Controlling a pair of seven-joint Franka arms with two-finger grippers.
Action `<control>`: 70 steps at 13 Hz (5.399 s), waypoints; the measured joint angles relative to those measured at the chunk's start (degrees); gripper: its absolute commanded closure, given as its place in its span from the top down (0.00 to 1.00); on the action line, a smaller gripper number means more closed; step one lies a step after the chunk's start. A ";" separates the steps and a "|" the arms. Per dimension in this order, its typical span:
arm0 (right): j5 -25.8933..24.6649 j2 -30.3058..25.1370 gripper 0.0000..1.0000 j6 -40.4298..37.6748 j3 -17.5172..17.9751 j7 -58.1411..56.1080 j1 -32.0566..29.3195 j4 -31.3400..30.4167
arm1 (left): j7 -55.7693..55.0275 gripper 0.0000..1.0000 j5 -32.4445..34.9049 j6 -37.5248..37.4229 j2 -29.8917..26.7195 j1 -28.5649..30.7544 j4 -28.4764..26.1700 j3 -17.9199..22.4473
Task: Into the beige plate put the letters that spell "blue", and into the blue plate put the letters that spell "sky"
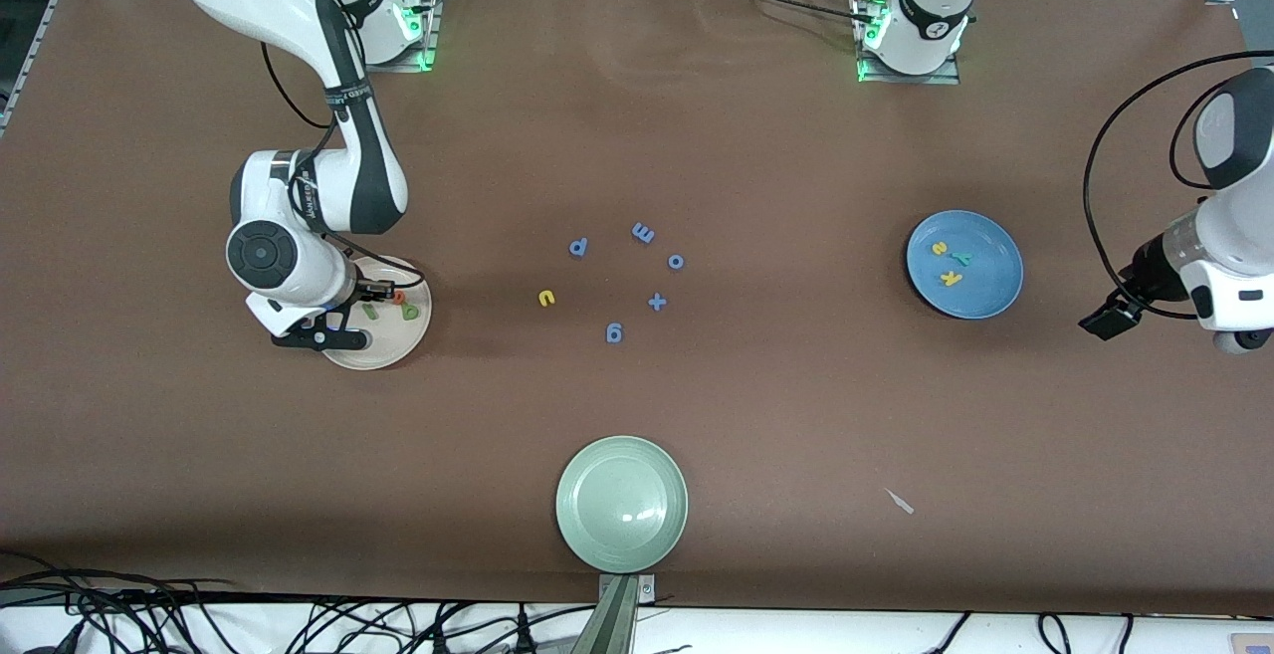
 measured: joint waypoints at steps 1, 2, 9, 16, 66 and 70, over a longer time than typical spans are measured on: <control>1.17 -0.23 0.67 -0.60 0.83 1.71 0.40 1.04 | 2.59 1.00 -1.88 -2.44 -0.49 -4.45 2.54 4.15; 1.81 -0.38 0.67 -1.65 2.13 4.61 0.84 2.67 | 5.85 1.00 -4.21 -4.62 -1.35 -9.08 4.75 8.96; 6.00 1.16 0.71 1.67 12.76 26.65 4.84 6.63 | 20.24 1.00 -14.94 -15.78 -12.51 -37.80 8.14 36.28; 6.01 8.61 0.71 12.95 12.70 30.96 8.44 6.68 | 34.76 1.00 -24.11 -19.06 -17.88 -43.62 9.51 44.51; 5.54 -1.23 1.00 -28.35 -14.65 -5.25 8.33 29.41 | 46.04 1.00 -17.50 -24.14 -17.57 -47.95 13.61 44.52; -6.39 -11.64 1.00 -32.90 6.39 -4.90 -9.45 29.18 | 46.04 1.00 -17.49 -24.14 -17.57 -47.94 13.63 44.49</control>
